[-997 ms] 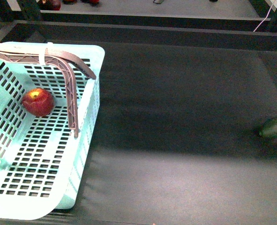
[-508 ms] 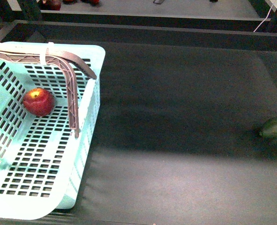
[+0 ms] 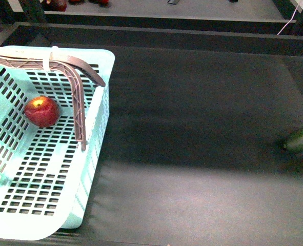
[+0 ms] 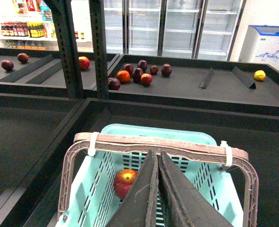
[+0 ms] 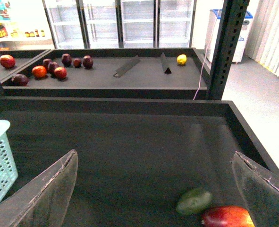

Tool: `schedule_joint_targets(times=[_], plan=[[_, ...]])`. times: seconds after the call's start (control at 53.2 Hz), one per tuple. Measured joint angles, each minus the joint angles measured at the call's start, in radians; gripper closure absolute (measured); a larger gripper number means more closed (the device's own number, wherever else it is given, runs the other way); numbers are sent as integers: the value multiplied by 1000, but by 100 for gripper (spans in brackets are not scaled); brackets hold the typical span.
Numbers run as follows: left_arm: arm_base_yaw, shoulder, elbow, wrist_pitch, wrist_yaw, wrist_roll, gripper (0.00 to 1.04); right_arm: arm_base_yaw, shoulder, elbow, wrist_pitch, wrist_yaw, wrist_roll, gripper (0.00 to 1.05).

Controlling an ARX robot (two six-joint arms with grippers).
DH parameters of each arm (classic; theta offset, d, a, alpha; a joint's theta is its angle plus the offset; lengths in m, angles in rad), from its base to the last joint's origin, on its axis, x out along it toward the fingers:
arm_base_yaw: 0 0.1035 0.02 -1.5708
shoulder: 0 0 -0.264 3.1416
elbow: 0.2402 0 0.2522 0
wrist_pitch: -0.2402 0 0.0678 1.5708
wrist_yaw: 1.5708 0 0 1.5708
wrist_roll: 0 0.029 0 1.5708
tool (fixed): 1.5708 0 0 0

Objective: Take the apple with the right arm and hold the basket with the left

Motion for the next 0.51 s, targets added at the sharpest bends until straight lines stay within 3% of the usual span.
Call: schedule_joint_targets(times=[0.357, 0.414, 0.508], plan=[[0, -108, 0, -109, 0, 0, 102, 0, 0, 0, 0, 0, 0, 9], [0, -214, 0, -248, 0, 0, 102, 0, 0, 0, 0, 0, 0, 9], [0, -270, 0, -277, 0, 0, 102, 0, 0, 0, 0, 0, 0, 9]])
